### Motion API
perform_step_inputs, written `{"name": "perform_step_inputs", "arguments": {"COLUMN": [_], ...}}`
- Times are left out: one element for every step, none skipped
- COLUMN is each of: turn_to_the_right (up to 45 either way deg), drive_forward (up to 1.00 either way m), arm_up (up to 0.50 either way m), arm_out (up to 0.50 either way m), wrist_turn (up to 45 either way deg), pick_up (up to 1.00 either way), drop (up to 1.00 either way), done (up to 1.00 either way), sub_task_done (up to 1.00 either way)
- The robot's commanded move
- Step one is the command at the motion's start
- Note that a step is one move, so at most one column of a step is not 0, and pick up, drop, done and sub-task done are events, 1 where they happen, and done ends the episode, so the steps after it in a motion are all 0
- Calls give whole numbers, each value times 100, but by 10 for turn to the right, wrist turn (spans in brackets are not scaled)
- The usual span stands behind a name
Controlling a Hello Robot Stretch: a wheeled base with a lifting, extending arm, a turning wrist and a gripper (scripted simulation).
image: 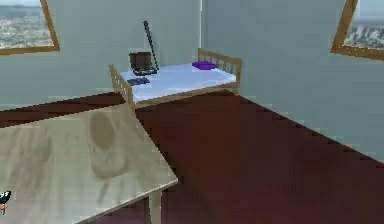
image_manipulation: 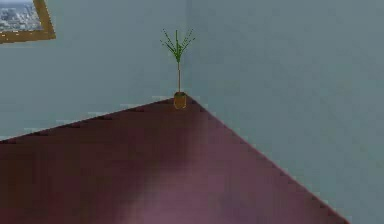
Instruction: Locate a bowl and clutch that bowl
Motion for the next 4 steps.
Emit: {"name": "perform_step_inputs", "arguments": {"turn_to_the_right": [450,450,240,0], "drive_forward": [0,0,0,15], "arm_up": [0,0,0,0], "arm_out": [0,0,0,0], "wrist_turn": [0,0,0,0], "pick_up": [0,0,0,0], "drop": [0,0,0,0], "done": [0,0,0,0], "sub_task_done": [0,0,0,0]}}
